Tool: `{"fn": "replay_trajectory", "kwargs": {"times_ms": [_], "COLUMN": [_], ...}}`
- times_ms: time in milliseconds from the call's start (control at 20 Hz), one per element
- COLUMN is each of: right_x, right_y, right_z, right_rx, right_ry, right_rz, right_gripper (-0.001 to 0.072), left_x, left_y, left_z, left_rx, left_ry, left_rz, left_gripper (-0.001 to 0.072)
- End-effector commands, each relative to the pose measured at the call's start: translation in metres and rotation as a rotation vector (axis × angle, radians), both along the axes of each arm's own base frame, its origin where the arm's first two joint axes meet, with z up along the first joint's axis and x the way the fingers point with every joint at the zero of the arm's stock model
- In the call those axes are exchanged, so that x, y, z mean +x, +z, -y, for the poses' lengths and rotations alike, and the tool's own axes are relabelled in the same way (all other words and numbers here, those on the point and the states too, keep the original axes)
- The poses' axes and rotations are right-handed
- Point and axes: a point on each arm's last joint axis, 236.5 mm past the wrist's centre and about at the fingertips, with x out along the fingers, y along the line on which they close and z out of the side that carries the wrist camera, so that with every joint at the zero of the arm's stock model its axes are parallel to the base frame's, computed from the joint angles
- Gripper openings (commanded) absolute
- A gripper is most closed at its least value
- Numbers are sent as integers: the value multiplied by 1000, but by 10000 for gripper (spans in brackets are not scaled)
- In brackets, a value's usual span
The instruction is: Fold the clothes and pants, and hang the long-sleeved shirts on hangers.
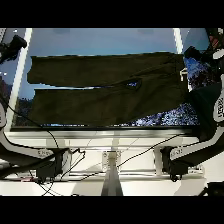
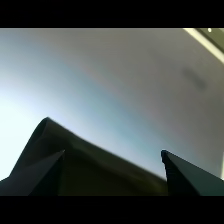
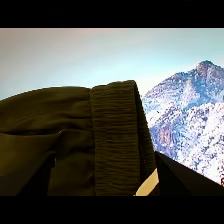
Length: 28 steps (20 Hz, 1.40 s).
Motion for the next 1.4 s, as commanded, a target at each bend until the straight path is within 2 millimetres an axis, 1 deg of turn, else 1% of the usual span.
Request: {"fn": "replay_trajectory", "kwargs": {"times_ms": [0,50,100,150,200,250,300,400,450,550,600,650,700,800,850,950,1050,1100,1200,1250,1300,1350], "right_x": [-19,-28,-37,-49,-65,-79,-94,-115,-122,-130,-132,-133,-135,-138,-140,-142,-143,-144,-147,-150,-154,-159], "right_y": [21,30,39,44,47,47,46,44,41,38,38,37,37,36,35,35,34,34,33,32,32,31], "right_z": [-7,-9,-11,-17,-27,-35,-40,-46,-48,-52,-54,-55,-57,-58,-58,-60,-60,-61,-61,-62,-63,-65], "right_rx": [-32,-50,-62,-56,-35,-21,-12,0,9,30,44,51,57,62,64,68,71,72,75,77,82,89], "right_ry": [42,58,73,93,123,146,166,191,201,207,195,196,199,204,206,210,212,213,216,219,224,231], "right_rz": [-45,-62,-81,-112,-163,-214,-265,-344,-374,-410,-418,-423,-429,-445,-450,-460,-465,-468,-480,-495,-512,-531], "right_gripper": [695,694,694,695,694,694,694,693,693,693,694,693,694,694,694,694,694,693,693,693,693,693], "left_x": [-61,-90,-119,-150,-179,-204,-224,-261,-277,-321,-341,-359,-374,-394,-397,-396,-391,-386,-369,-361,-353,-347], "left_y": [3,3,4,5,3,-2,-9,-29,-39,-70,-87,-104,-121,-147,-157,-170,-179,-182,-184,-182,-179,-177], "left_z": [-4,-16,-31,-44,-50,-52,-49,-35,-30,-14,-7,1,12,34,43,49,50,47,30,19,10,0], "left_rx": [165,234,312,372,373,328,249,64,8,-106,-154,-197,-249,-357,-394,-418,-428,-425,-391,-371,-354,-334], "left_ry": [-113,-123,-133,-150,-175,-183,-173,-141,-116,-69,-35,-15,0,12,17,42,76,100,172,210,243,274], "left_rz": [-240,-349,-457,-564,-653,-712,-730,-714,-697,-715,-737,-760,-783,-815,-810,-787,-747,-720,-633,-586,-545,-509], "left_gripper": [685,508,275,153,120,72,22,21,22,23,61,295,689,689,688,689,689,688,687,647,575,553]}}
